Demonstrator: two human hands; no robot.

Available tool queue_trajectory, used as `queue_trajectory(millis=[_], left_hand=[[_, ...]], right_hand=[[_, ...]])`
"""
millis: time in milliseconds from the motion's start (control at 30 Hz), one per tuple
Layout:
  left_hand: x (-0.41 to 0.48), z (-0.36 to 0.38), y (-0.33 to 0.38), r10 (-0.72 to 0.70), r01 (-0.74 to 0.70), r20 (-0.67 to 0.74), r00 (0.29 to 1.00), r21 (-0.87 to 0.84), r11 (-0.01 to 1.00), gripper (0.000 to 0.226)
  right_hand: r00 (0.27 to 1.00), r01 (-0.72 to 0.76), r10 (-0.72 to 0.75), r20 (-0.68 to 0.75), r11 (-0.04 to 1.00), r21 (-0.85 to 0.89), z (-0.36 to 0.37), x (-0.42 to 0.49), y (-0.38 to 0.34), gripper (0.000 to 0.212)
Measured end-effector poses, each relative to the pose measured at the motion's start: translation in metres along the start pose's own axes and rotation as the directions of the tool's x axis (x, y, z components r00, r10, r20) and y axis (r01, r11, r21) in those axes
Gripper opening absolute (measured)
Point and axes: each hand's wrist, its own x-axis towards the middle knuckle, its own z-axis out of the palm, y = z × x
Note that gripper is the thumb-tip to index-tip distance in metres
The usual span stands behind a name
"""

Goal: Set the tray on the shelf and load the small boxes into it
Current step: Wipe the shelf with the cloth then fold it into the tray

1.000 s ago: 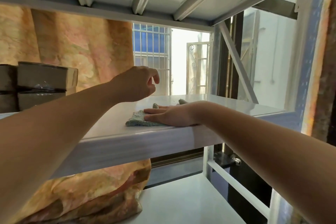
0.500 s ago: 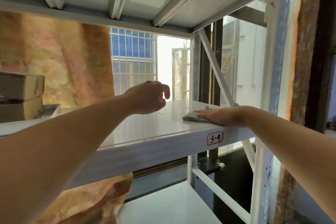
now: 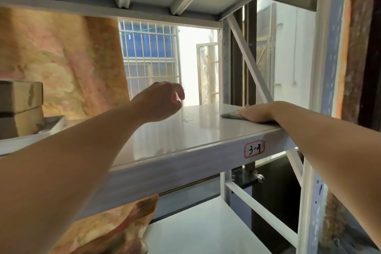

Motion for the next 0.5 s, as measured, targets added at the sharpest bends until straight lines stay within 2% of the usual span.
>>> queue_trajectory(millis=[133, 267, 333, 400, 500], left_hand=[[0.001, -0.002, -0.001, -0.033, 0.032, -0.039, 0.999, -0.03, 0.999, 0.019], [-0.002, -0.008, -0.003, -0.068, 0.065, -0.07, 0.995, -0.045, 0.997, 0.02], [-0.003, -0.013, -0.006, -0.11, 0.103, -0.087, 0.99, -0.078, 0.992, 0.02], [-0.006, -0.019, -0.009, -0.145, 0.136, -0.082, 0.986, -0.112, 0.984, 0.02], [-0.01, -0.027, -0.019, -0.194, 0.183, -0.068, 0.979, -0.145, 0.972, 0.023]], right_hand=[[0.991, 0.125, -0.125, 0.053, 0.992, 0.01, 0.009, 0.014, -0.04, 0.071], [0.936, 0.34, -0.338, 0.099, 0.941, -0.003, 0.024, 0.003, -0.11, 0.057], [0.883, 0.454, -0.451, 0.13, 0.891, 0.003, 0.033, -0.011, -0.148, 0.057], [0.838, 0.543, -0.541, 0.077, 0.84, -0.009, 0.04, -0.023, -0.18, 0.052], [0.871, 0.49, -0.49, -0.039, 0.872, -0.006, 0.052, -0.03, -0.214, 0.041]])
